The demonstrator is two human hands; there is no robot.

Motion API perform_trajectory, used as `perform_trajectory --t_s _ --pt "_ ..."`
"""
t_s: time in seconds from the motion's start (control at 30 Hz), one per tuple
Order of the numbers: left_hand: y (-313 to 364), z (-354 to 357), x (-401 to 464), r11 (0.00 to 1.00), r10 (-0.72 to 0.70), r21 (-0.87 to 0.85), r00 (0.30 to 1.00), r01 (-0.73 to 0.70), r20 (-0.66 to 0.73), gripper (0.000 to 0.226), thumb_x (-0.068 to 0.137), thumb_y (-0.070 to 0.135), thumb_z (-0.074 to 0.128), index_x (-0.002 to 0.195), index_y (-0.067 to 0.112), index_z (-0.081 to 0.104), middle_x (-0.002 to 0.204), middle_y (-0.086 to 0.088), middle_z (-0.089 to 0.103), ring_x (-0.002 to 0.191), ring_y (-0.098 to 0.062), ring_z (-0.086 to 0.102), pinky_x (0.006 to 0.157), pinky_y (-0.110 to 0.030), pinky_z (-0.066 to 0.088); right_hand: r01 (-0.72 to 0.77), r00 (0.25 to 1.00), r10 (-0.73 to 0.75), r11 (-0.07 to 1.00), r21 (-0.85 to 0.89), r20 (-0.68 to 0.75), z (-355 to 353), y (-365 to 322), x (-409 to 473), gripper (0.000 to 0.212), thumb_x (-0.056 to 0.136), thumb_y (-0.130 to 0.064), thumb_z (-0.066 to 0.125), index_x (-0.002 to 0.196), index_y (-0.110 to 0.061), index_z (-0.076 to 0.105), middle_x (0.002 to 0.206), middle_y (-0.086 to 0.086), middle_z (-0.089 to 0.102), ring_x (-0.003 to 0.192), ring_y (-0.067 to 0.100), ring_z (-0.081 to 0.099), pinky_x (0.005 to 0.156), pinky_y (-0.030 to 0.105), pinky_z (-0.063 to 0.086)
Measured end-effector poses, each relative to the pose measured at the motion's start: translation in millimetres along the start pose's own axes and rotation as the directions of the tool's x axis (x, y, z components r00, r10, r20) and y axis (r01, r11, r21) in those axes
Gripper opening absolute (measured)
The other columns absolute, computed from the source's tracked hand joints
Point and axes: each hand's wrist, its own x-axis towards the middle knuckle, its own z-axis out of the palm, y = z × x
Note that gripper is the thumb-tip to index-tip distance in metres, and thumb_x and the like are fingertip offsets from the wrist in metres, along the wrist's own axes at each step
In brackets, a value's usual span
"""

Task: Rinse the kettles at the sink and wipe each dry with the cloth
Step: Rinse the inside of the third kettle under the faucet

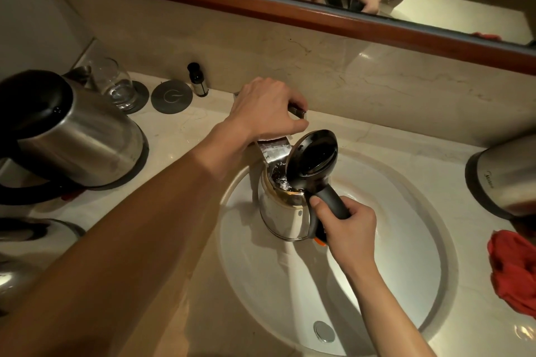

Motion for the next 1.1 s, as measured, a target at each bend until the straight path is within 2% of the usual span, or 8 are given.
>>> perform_trajectory --t_s 0.1,0.2,0.37,0.53,0.7,0.8,0.9,1.1 --pt "-1.8 -2.7 -0.4 0.997 0.063 0.032 0.997 -0.064 0.033 0.044 0.074 0.057 0.058 0.11 0.036 0.072 0.102 0.015 0.074 0.098 -0.015 0.065 0.08 -0.028 0.036 0.005 1.0 -0.005 1.0 -0.004 -0.004 -0.1 0.7 -0.3 0.044 0.068 -0.046 0.076 0.055 -0.012 0.052 0.048 -0.006 0.039 0.05 0.016 0.036 0.057 0.034 0.034" --pt "-3.8 -4.3 -0.9 0.993 0.109 0.047 0.993 -0.111 0.051 0.051 0.071 0.06 0.053 0.112 0.036 0.071 0.105 0.016 0.073 0.1 -0.016 0.065 0.081 -0.029 0.033 0.009 1.0 -0.009 1.0 -0.005 -0.002 0.1 1.1 -0.4 0.049 0.065 -0.052 0.074 0.056 -0.01 0.051 0.048 -0.004 0.039 0.051 0.016 0.037 0.056 0.034 0.034" --pt "-4.2 -6.6 -2.3 0.987 0.149 0.052 0.986 -0.153 0.071 0.052 0.073 0.055 0.053 0.117 0.035 0.069 0.107 0.014 0.073 0.101 -0.016 0.064 0.083 -0.03 0.032 -0.013 1.0 0.013 1.0 0.011 -0.004 -0.2 2.1 0.2 0.05 0.063 -0.056 0.074 0.054 -0.012 0.05 0.049 -0.002 0.04 0.052 0.019 0.038 0.057 0.036 0.036" --pt "-8.9 -7.7 -2.9 0.98 0.192 0.034 0.977 -0.195 0.093 0.043 0.078 0.049 0.062 0.118 0.034 0.069 0.106 0.012 0.073 0.098 -0.016 0.065 0.081 -0.029 0.032 -0.006 1.0 0.006 1.0 0.012 -0.01 -0.6 1.9 0.6 0.053 0.062 -0.057 0.073 0.058 -0.008 0.053 0.05 -0.001 0.04 0.052 0.019 0.037 0.057 0.036 0.035" --pt "-8.1 -4.7 -4.3 0.981 0.183 0.049 0.982 -0.186 0.051 0.045 0.077 0.049 0.059 0.118 0.034 0.07 0.109 0.011 0.074 0.102 -0.017 0.066 0.085 -0.03 0.039 0.002 1.0 -0.002 1.0 -0.009 -0.011 -0.4 2.1 2.0 0.05 0.063 -0.056 0.073 0.054 -0.012 0.051 0.048 -0.005 0.039 0.051 0.017 0.036 0.057 0.034 0.033" --pt "-7.6 -3.7 -4.1 0.985 0.16 0.055 0.987 -0.161 0.027 0.042 0.077 0.047 0.059 0.115 0.035 0.071 0.107 0.013 0.074 0.1 -0.015 0.065 0.079 -0.027 0.034 -0.005 1.0 0.005 1.0 0.005 -0.018 -0.8 3.3 2.2 0.053 0.063 -0.056 0.074 0.054 -0.01 0.051 0.049 -0.002 0.04 0.053 0.018 0.037 0.057 0.035 0.034" --pt "-6.4 -3.3 -3.2 0.989 0.132 0.06 0.991 -0.133 0.02 0.034 0.08 0.043 0.062 0.111 0.036 0.071 0.104 0.014 0.073 0.098 -0.014 0.064 0.076 -0.026 0.03 0.005 1.0 -0.005 1.0 -0.008 -0.013 -1.4 4.1 2.6 0.044 0.068 -0.048 0.077 0.05 -0.016 0.051 0.047 -0.007 0.039 0.051 0.017 0.036 0.057 0.035 0.035" --pt "-6.8 1.2 -1.0 0.993 0.101 0.054 0.995 -0.101 -0.004 0.033 0.081 0.051 0.055 0.105 0.037 0.072 0.098 0.012 0.073 0.093 -0.018 0.064 0.072 -0.029 0.032 -0.005 1.0 0.005 1.0 0.013 -0.019 -0.8 7.9 4.0 0.058 0.064 -0.056 0.075 0.061 -0.003 0.052 0.052 0.004 0.041 0.055 0.02 0.039 0.057 0.039 0.038"
